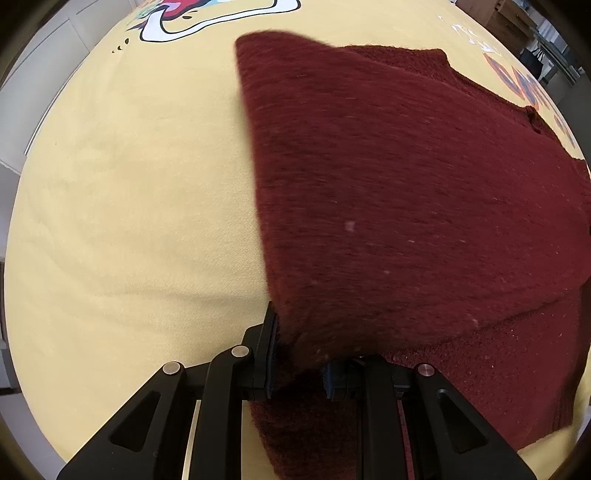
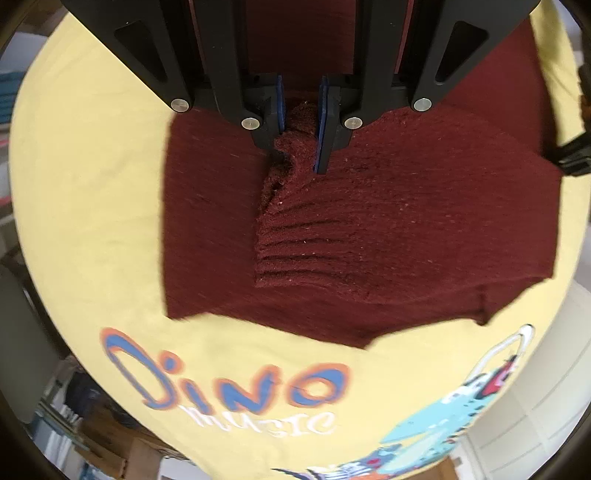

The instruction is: Fold small clothes

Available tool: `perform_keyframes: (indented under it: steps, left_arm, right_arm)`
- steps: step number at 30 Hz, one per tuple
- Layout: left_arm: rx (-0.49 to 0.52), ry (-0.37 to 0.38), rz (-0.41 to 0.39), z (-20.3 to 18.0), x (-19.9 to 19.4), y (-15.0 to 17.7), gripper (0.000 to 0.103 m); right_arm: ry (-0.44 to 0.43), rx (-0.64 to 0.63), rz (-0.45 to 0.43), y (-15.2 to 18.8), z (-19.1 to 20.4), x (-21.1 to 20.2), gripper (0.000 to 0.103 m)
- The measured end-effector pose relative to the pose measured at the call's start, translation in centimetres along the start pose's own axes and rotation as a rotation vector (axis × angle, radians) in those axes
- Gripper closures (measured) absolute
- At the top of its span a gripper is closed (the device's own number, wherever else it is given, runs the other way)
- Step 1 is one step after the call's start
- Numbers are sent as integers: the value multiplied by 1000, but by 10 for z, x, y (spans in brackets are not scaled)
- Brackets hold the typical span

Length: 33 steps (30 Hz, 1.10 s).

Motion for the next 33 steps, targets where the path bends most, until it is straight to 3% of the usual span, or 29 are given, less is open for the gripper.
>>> perform_keyframes:
  steps: [7, 9, 10, 12, 13, 14, 15, 18, 21, 24, 26, 30, 33]
  left_arm:
    - [-9, 18, -20, 4, -1, 5, 86]
    - [-10, 28, -37, 6, -3, 8, 83]
    - [-17, 33, -42, 7, -3, 8, 82]
    - [-51, 35, -37, 12, -8, 14, 68]
    - [-66, 24, -33, 15, -11, 16, 61]
    - [-75, 10, -33, 16, -14, 19, 44]
    - [-79, -9, -40, 19, -19, 23, 26]
    - [-85, -32, -72, 25, -36, 37, 7]
    - [-105, -53, -119, 31, -55, 43, 1]
    - [-126, -42, -169, 34, -79, 46, 1]
    - [-122, -31, -216, 29, -94, 46, 1]
    - [-26, 29, -300, -22, -117, 28, 1]
    - [20, 101, -326, -59, -103, -1, 1]
  right_arm:
    - [-4, 11, 39, 2, -5, 23, 88]
    - [8, 6, 42, 1, -3, 25, 79]
    - [23, 6, 38, 0, -3, 24, 68]
    - [54, 2, 28, 1, -4, 21, 54]
    - [60, 0, 22, 1, -5, 19, 41]
    - [66, 0, 21, 2, -5, 18, 28]
    - [75, -1, 18, 3, -6, 15, 25]
    - [88, -7, -15, 7, -10, -1, 22]
    - [83, -4, -63, 6, -7, -20, 17]
    - [66, -6, -106, 5, 0, -39, 2]
    - [60, -13, -145, 5, 8, -51, 0]
    - [31, -36, -232, 7, 30, -69, 0]
    - [16, -70, -261, 10, 52, -66, 0]
Point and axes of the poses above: each gripper's, at about its wrist camera, not at the fingertips, and x roughly the way its jaws point, z to its left, y to its underside, the point moved 4 cm from there along x, roughly the way its jaws point, and after that the axes turned 6 degrees about z, right-handed, at the moved point
